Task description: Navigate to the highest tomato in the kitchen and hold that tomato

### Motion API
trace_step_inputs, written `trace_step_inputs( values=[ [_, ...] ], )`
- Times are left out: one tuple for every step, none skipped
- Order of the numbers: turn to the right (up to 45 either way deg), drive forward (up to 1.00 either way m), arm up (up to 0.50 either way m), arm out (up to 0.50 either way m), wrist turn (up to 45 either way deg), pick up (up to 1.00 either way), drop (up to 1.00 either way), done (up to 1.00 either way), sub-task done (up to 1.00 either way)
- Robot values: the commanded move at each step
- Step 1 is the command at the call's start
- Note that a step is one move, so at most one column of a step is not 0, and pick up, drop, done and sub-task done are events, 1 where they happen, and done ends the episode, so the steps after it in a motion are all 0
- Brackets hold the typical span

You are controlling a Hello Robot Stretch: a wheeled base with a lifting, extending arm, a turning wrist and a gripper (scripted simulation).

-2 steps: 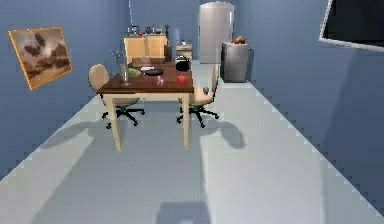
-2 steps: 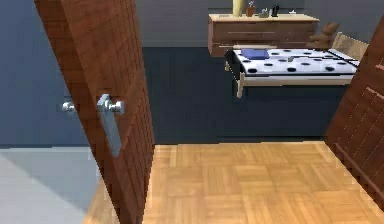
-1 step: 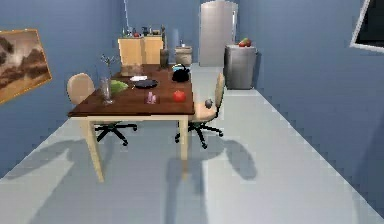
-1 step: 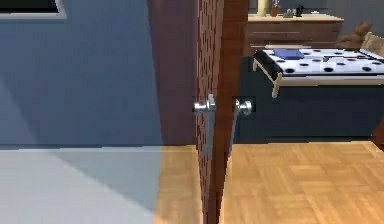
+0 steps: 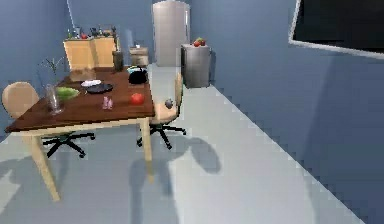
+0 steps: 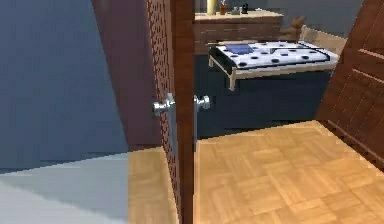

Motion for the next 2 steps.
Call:
trace_step_inputs(
  values=[
    [0.0,0.85,0.0,0.0,0.0,0.0,0.0,0.0,0.0],
    [24.0,0.0,0.0,0.0,0.0,0.0,0.0,0.0,0.0]
  ],
)
